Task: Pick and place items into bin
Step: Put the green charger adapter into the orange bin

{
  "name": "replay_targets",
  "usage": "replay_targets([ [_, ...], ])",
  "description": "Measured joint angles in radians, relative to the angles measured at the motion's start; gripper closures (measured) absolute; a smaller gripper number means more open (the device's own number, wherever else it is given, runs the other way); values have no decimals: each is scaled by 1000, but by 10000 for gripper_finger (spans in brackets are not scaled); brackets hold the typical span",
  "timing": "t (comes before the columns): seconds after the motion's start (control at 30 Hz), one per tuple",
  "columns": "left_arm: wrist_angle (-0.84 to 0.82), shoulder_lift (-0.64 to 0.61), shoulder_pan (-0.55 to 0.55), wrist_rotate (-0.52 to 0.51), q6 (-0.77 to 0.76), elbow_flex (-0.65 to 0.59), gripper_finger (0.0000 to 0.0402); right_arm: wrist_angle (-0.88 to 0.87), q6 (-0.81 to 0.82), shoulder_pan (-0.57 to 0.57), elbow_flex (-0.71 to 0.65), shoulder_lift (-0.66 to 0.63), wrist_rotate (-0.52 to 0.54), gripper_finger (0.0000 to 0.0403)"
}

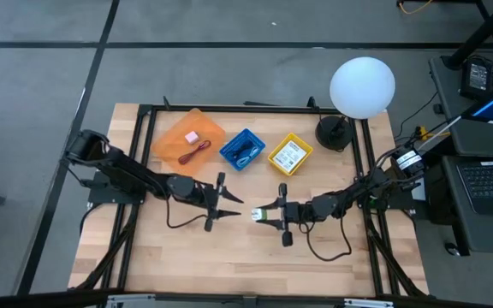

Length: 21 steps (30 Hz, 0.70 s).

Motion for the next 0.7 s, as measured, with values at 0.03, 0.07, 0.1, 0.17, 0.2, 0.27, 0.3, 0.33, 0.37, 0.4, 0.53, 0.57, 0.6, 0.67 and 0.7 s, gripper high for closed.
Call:
replay_targets([
  [0.03,1,8,-4,-6,1,12,237,0,0,0,0,0,-2,279],
  [0.07,0,12,-7,-13,2,23,227,0,0,0,0,0,-3,279],
  [0.1,0,12,-11,-21,1,32,219,0,0,0,0,0,-3,279],
  [0.17,1,12,-15,-29,1,50,205,0,0,0,0,0,-3,279],
  [0.2,2,12,-16,-31,-1,56,200,0,0,0,0,0,-3,279],
  [0.27,0,12,-20,-31,-24,65,193,1,-1,0,0,0,-3,279],
  [0.3,-1,12,-21,-32,-35,68,192,3,-3,-1,0,0,-3,279],
  [0.33,-4,12,-21,-32,-41,69,192,6,-3,-4,0,0,-3,279],
  [0.37,-5,14,-21,-32,-41,69,192,6,-3,-8,2,0,-3,279],
  [0.4,-3,18,-21,-32,-41,69,193,5,-3,-12,7,0,-3,279],
  [0.53,4,20,-21,-37,-41,70,195,-16,-3,-37,38,0,-3,279],
  [0.57,3,20,-21,-45,-42,70,195,-29,-3,-42,48,0,-3,279],
  [0.6,3,21,-21,-56,-42,70,195,-44,-4,-47,57,0,-5,279],
  [0.67,4,21,-20,-72,-41,70,194,-91,-2,-58,77,0,-26,279],
  [0.7,3,21,-20,-73,-42,70,193,-111,1,-62,84,0,-26,279],
])
